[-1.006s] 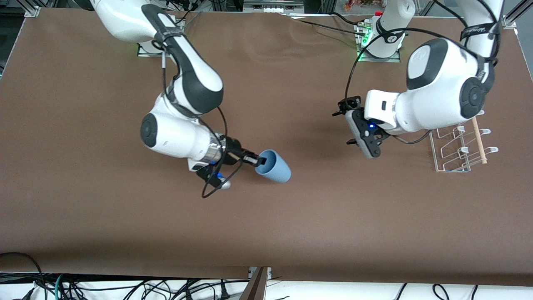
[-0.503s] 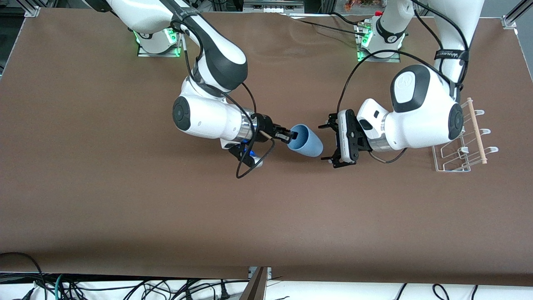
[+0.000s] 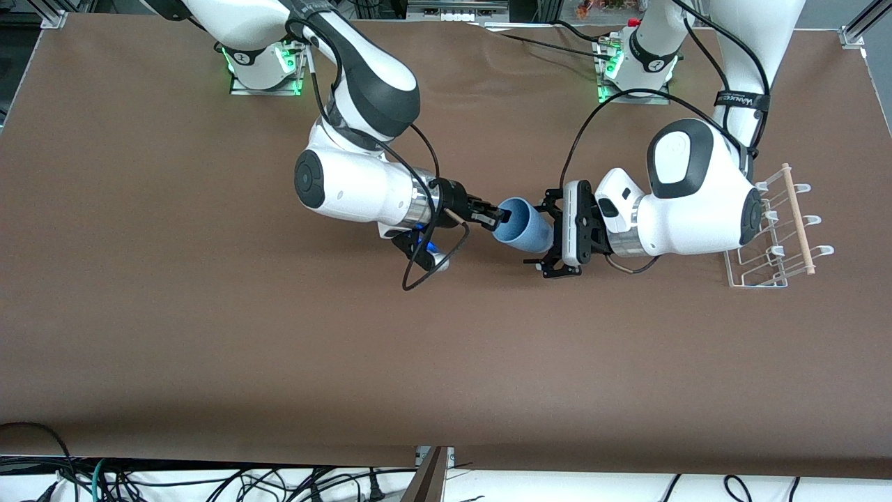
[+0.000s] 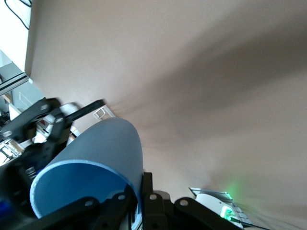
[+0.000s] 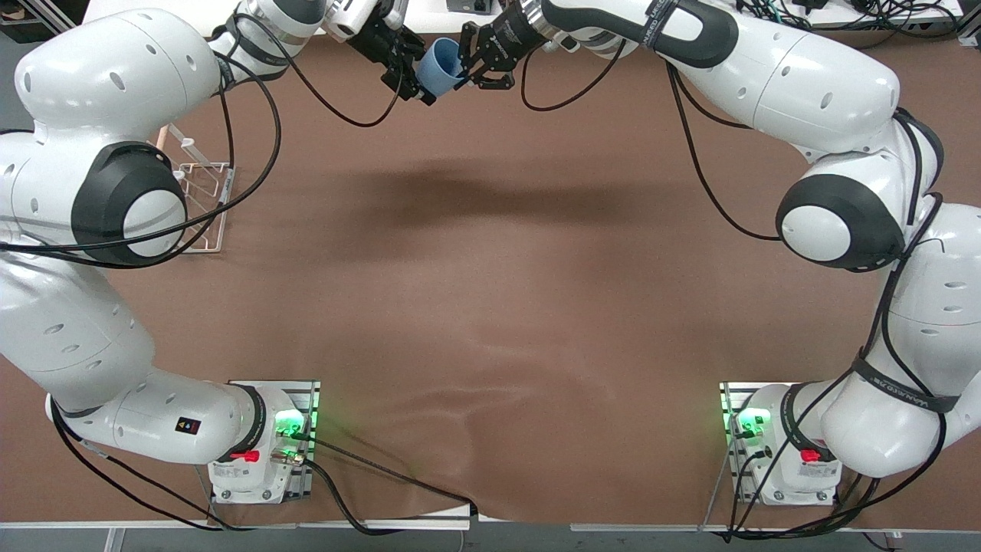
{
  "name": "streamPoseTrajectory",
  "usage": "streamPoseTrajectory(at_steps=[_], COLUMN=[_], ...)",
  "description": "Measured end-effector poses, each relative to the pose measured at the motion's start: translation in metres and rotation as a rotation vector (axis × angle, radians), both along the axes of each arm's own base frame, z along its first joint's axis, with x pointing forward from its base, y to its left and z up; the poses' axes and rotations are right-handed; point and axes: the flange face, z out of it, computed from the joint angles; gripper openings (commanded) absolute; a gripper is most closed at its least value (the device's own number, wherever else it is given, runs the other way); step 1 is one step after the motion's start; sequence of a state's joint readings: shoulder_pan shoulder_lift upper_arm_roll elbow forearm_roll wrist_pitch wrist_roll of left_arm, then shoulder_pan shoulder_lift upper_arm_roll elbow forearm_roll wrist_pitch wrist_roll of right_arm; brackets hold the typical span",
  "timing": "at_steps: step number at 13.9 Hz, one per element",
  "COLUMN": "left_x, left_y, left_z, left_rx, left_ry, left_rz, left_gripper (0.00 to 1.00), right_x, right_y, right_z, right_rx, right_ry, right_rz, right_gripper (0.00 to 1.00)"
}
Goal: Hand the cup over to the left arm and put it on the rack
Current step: 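Grasp the cup rim with the left gripper beside the right gripper, then open the right gripper and withdraw it while the left gripper carries the cup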
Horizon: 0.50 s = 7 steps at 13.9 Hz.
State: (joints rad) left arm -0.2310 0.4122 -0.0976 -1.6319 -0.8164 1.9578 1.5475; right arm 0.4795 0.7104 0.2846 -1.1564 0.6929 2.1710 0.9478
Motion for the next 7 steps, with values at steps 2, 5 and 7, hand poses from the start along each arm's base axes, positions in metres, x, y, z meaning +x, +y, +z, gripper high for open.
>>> streamPoseTrajectory(at_steps=[2,5,7], left_x=[-0.0017,-0.0014,-0.0009], left_y=[0.0006,0.0015,0.0024], left_z=[-0.0044,-0.0048,-0.0042], left_rx=[-0.017,-0.042,-0.05], left_ry=[-0.008,-0.029,-0.033], left_rz=[-0.015,-0.033,-0.033], left_gripper=[0.5,0.0,0.0], right_x=[0.0004,0.0012,0.0017], right_y=[-0.0003,-0.0011,-0.0014], right_z=[-0.0001,0.0002,0.001], right_rx=[0.0,0.001,0.003], right_ry=[0.003,0.004,0.004], right_rz=[-0.001,-0.004,-0.006], right_gripper=[0.0,0.0,0.27])
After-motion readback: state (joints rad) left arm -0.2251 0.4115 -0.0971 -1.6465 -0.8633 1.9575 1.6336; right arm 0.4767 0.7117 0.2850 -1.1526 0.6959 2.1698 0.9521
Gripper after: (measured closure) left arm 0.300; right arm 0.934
